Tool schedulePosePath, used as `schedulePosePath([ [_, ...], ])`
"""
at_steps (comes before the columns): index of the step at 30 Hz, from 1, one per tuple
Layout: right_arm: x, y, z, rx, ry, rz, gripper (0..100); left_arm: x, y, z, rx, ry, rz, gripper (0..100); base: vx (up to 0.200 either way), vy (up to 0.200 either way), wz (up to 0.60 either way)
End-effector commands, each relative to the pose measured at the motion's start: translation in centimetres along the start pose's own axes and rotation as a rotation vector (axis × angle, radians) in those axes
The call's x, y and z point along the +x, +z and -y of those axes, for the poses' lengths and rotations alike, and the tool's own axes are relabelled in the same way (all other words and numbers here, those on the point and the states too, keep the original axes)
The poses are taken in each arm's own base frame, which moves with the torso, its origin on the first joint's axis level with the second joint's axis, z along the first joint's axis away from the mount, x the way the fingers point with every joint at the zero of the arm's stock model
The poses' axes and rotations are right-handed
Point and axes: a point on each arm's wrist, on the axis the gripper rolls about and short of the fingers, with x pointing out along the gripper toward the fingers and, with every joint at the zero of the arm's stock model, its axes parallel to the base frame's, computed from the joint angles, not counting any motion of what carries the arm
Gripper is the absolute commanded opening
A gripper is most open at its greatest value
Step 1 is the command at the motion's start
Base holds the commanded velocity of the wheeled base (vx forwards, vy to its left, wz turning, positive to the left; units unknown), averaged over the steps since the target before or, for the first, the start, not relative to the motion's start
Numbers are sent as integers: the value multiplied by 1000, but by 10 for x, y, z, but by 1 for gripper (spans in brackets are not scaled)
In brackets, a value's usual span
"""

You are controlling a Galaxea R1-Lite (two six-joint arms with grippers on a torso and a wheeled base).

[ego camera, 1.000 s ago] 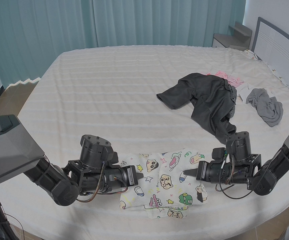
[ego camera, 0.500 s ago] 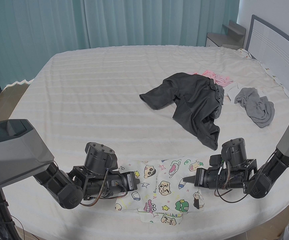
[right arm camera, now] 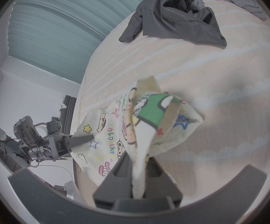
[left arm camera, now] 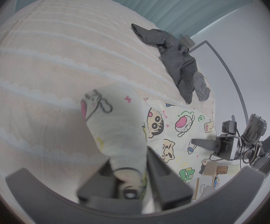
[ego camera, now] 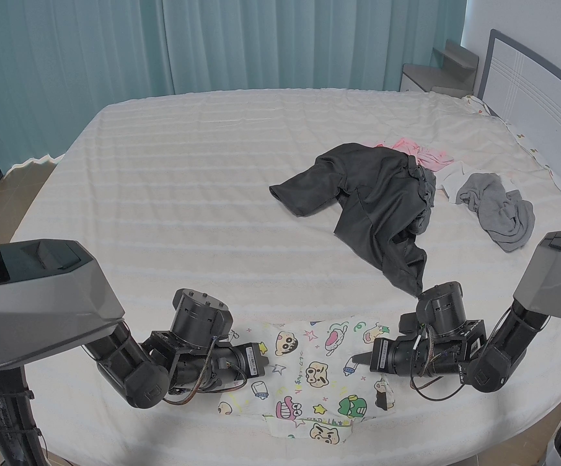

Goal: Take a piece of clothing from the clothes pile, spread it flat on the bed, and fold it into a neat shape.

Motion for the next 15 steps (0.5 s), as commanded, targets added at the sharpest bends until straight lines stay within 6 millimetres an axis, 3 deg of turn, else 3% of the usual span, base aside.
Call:
schedulePosePath([
  [1,8,-5,6,8,-17,-25,0,5,-2,-5,-15,19,-11,100,0,0,0],
  [2,8,-6,6,10,-19,-28,100,6,-3,-8,-22,29,-12,100,0,0,0],
  [9,1,-8,9,14,-63,-6,100,0,2,-21,-39,62,52,100,0,0,0],
  [15,-21,-1,27,60,-178,86,100,-29,17,-53,-79,80,192,100,0,0,0],
])
